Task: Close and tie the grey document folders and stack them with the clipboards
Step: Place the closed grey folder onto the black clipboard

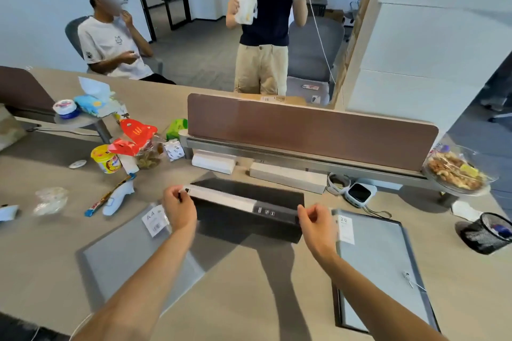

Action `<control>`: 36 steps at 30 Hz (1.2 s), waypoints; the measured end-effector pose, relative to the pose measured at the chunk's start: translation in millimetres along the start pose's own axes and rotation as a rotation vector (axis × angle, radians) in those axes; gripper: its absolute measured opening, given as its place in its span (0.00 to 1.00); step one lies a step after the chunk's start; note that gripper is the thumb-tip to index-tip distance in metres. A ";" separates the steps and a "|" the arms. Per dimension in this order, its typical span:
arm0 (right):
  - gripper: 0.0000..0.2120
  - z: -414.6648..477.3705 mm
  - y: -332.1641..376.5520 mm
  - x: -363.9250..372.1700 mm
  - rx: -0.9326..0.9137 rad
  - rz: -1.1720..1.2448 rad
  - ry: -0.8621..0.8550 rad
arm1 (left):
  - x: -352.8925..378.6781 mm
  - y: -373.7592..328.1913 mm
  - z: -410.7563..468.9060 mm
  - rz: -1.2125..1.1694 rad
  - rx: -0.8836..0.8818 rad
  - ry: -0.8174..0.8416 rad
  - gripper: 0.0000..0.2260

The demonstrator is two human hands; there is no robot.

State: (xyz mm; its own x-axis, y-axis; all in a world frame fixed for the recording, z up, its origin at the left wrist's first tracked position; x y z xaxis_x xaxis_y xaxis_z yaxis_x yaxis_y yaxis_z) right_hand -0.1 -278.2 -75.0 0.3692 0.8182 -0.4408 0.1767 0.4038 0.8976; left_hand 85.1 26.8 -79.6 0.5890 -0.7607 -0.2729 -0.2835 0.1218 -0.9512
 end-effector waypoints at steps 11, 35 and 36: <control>0.14 -30.9 -45.4 40.4 0.144 -0.085 0.446 | -10.8 56.7 -20.2 -0.007 -0.487 0.001 0.36; 0.24 21.8 -38.5 69.5 0.395 -0.355 0.411 | -19.4 55.6 45.5 -0.051 -0.358 0.221 0.30; 0.23 21.4 -36.6 75.7 0.408 -0.340 0.436 | -19.5 52.5 51.1 -0.053 -0.337 0.231 0.28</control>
State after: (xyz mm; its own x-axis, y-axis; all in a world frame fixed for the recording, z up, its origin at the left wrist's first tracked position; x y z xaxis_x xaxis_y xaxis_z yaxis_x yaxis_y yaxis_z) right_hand 40.9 -239.8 -141.2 -0.1530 0.7979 -0.5830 0.5787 0.5506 0.6016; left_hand 97.4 80.6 -131.6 0.4351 -0.8880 -0.1491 -0.5119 -0.1077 -0.8523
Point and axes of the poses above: each hand's wrist, its own z-axis towards the middle knuckle, its own x-axis out of the palm, y = z × x, the point moved 3 cm from there along z, towards the middle knuckle, and after that the axes turned 4 degrees about -x, right-handed, at the moved point
